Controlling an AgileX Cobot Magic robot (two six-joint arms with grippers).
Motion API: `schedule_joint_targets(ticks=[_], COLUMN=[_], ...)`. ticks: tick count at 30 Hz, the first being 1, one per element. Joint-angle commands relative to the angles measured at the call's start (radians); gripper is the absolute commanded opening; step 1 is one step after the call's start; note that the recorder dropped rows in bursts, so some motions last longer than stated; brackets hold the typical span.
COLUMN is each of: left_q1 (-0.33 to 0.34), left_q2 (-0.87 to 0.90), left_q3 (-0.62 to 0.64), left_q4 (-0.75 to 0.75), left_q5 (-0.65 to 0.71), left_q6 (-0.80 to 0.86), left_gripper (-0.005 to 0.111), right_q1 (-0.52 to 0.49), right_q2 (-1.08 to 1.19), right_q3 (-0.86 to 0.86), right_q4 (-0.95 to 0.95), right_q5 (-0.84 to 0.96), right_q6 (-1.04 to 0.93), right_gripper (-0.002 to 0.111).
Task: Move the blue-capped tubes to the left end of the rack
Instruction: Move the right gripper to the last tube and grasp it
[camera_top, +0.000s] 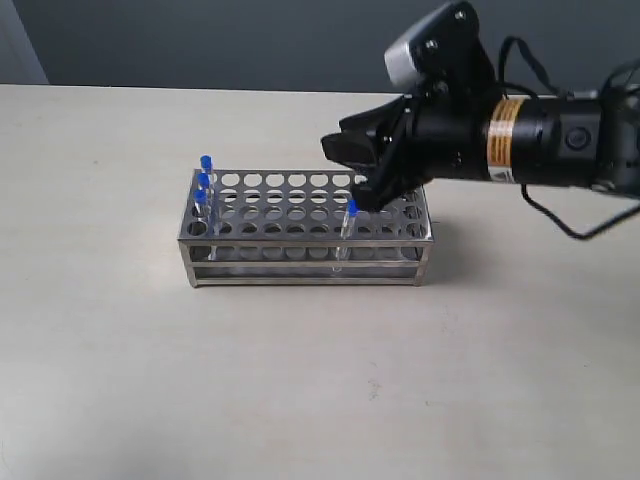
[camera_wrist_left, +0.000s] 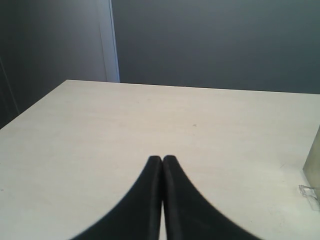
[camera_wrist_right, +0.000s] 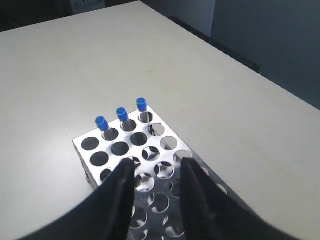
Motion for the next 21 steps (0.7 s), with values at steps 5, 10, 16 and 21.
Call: schedule_joint_targets(ticks=[5, 10, 16, 21], left_q1=[-0.007, -0.007, -0.007, -0.007], left_q2=[-0.004, -0.004, -0.004, -0.004], left_q3=[0.003, 0.003, 0.003, 0.003], left_q4=[-0.004, -0.004, -0.004, -0.004], left_q5=[0.000, 0.000, 0.000, 0.000], left_q6=[-0.001, -0.001, -0.001, -0.001], left_gripper=[0.000, 0.000, 0.000, 0.000], right_q1=[-0.005, -0.004, -0.004, -0.004], right_q2=[0.072, 0.205, 0.317, 0.356], right_q3=[0.142, 0.142, 0.142, 0.142], right_q4=[0.383, 0.462, 0.499, 0.540], right_q5=[-0.106, -0.204, -0.260, -0.278], right_q6=[-0.349, -0.390, -0.419, -0.437], right_gripper=[0.041, 0.052, 0.052, 0.046])
